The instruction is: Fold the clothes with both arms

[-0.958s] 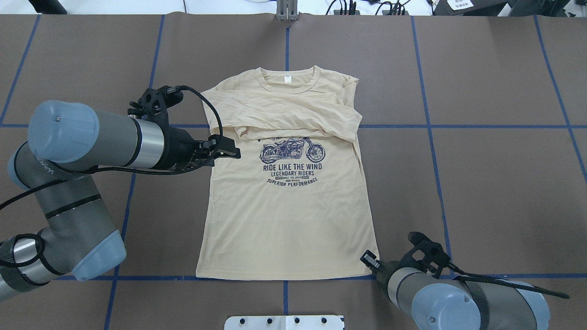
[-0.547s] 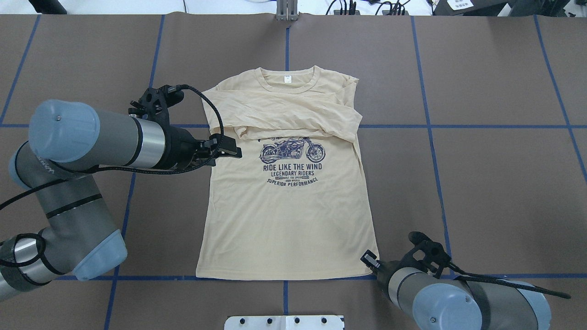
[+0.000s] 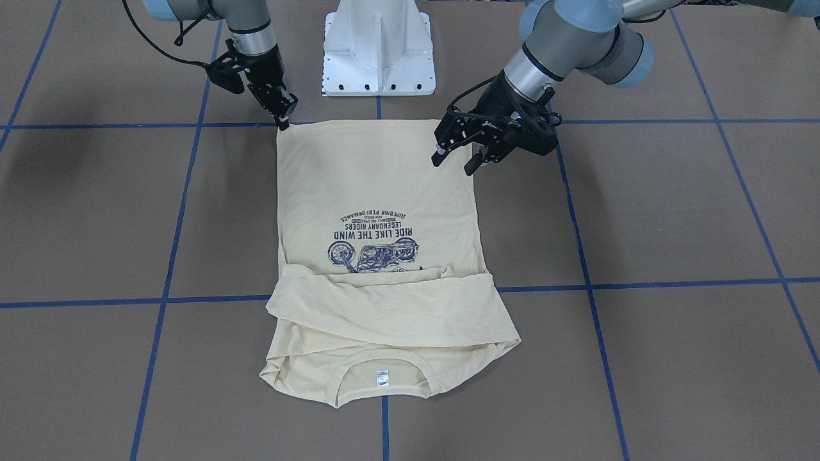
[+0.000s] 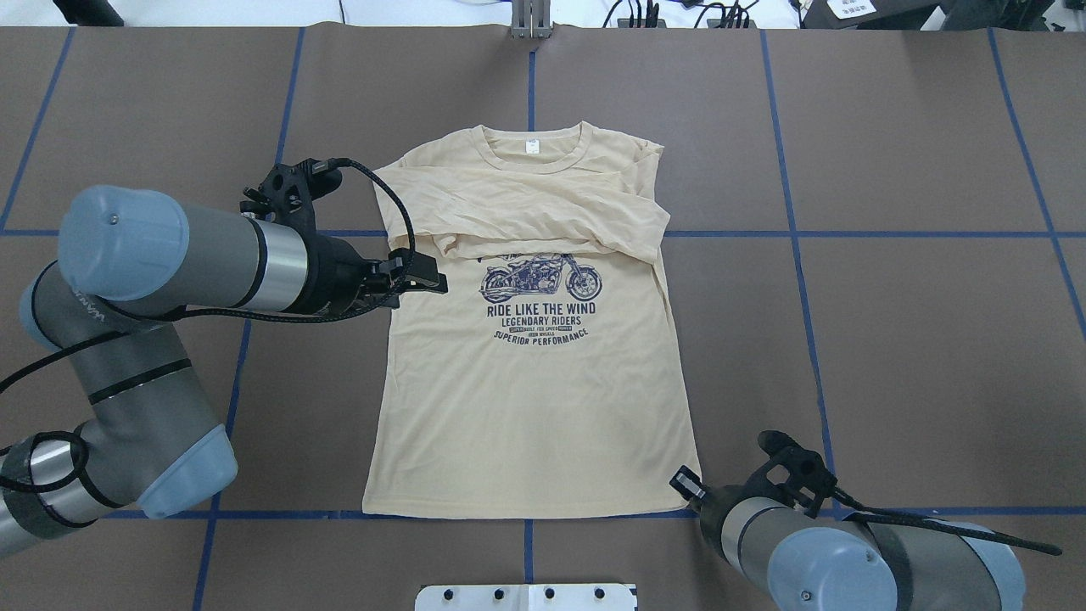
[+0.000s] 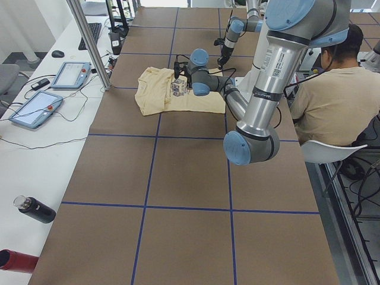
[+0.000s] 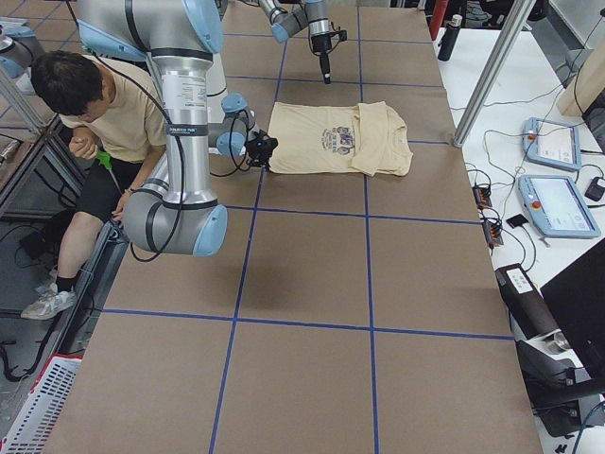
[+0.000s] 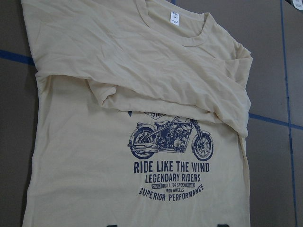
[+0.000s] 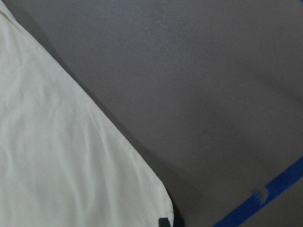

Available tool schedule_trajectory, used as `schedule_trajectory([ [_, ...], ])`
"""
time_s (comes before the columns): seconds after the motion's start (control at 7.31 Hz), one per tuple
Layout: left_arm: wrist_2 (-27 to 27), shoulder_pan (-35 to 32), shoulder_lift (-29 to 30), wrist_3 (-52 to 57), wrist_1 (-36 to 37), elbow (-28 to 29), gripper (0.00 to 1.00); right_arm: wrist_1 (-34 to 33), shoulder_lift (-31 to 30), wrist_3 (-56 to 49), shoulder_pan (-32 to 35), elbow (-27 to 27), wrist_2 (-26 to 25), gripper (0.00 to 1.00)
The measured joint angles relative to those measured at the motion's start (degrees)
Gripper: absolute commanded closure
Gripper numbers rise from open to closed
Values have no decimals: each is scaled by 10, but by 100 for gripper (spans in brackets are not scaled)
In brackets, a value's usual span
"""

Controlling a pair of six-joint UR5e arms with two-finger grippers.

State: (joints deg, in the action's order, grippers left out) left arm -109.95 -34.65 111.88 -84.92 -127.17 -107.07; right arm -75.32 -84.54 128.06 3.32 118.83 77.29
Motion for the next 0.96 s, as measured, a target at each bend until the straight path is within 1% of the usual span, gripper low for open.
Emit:
schedule_trajectory([
  [0.14, 2, 0, 0, -1, 1, 6, 30, 0, 0, 0, -2, 2, 0, 100],
  [0.27, 16, 1, -2, -2, 3, 14, 30, 0, -2, 0, -4, 6, 0, 100],
  [0.41, 41, 6, -6, -3, 10, 20, 30, 0, -7, 0, -7, 13, 0, 100],
  [0.55, 66, 17, -6, -4, 33, 20, 28, 0, -14, 0, -11, 17, 0, 100],
  [0.68, 91, 31, -6, -4, 67, 14, 5, 0, -17, 0, -16, 20, 0, 100],
  [0.82, 119, 53, -8, -4, 104, 2, 5, 0, -19, 0, -21, 23, 0, 100],
  [0.96, 150, 83, -13, -8, 146, -13, 8, 0, -19, 0, -26, 24, 0, 100],
])
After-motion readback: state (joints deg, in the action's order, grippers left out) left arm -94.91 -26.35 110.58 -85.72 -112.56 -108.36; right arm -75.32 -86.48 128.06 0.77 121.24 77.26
